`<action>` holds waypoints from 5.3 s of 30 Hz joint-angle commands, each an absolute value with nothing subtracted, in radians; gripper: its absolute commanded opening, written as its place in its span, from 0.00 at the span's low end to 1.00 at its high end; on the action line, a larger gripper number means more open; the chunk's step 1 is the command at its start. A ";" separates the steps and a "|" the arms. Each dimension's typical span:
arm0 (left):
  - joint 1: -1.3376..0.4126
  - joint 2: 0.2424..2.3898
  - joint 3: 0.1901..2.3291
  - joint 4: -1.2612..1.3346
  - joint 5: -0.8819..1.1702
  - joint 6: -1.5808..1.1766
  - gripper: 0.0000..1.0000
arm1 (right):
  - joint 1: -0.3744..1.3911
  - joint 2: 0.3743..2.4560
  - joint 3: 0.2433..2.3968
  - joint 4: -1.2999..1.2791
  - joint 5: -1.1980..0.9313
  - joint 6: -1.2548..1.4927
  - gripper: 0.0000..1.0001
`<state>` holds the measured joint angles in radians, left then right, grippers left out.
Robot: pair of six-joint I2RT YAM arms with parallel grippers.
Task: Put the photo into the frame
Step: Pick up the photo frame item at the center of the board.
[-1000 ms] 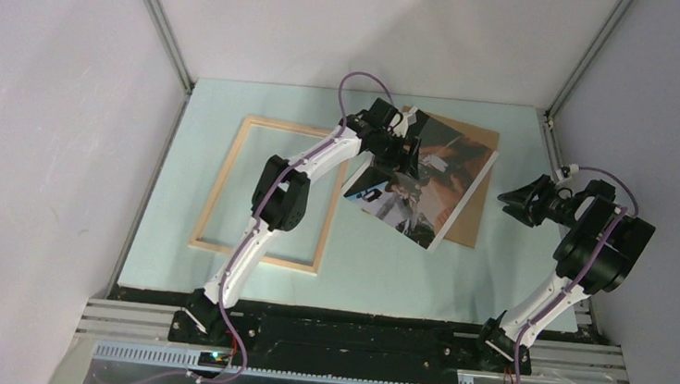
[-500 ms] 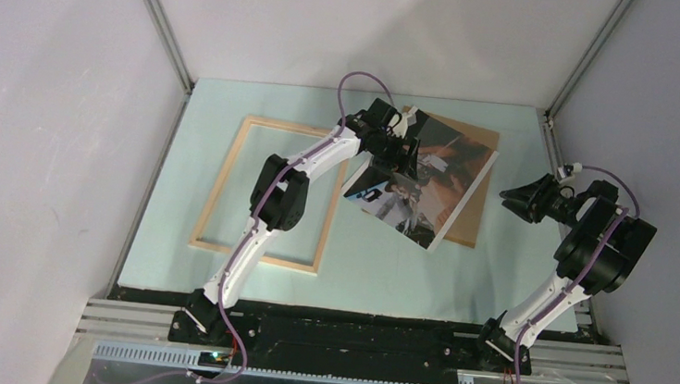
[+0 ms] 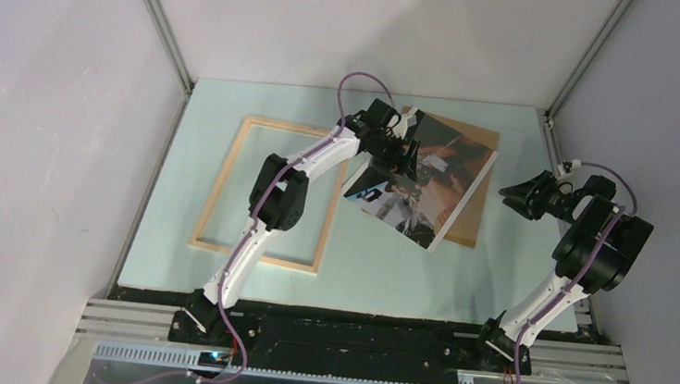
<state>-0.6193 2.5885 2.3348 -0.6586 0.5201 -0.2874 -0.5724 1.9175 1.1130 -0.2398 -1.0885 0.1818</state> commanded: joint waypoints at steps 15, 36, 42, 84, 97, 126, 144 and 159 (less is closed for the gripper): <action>-0.708 2.580 2.273 -0.671 0.687 -0.340 0.96 | -0.483 2.030 1.216 -0.326 -0.908 0.290 0.50; -0.717 2.519 2.178 -0.656 0.695 -0.323 0.96 | -0.506 2.117 1.306 -0.715 -1.067 -0.006 0.54; -0.724 2.493 2.122 -0.654 0.684 -0.320 0.95 | -0.506 2.117 1.309 -0.794 -0.986 -0.064 0.65; -0.692 2.289 1.986 -0.650 0.623 -0.248 1.00 | -0.531 1.895 1.322 -0.994 -1.199 -0.290 0.00; -0.544 2.052 1.860 -0.651 0.643 -0.214 1.00 | -0.477 1.738 1.323 -1.013 -1.339 -0.278 0.00; -0.260 1.993 1.868 -0.643 1.083 -0.233 1.00 | -0.093 1.487 1.322 -0.433 -1.395 0.247 0.00; -0.303 2.004 1.900 -0.392 1.203 -0.497 0.77 | -0.069 1.426 1.189 -0.157 -1.400 0.418 0.00; -0.304 1.926 1.840 -0.324 1.216 -0.582 0.50 | -0.101 1.453 1.119 -0.178 -1.354 0.336 0.00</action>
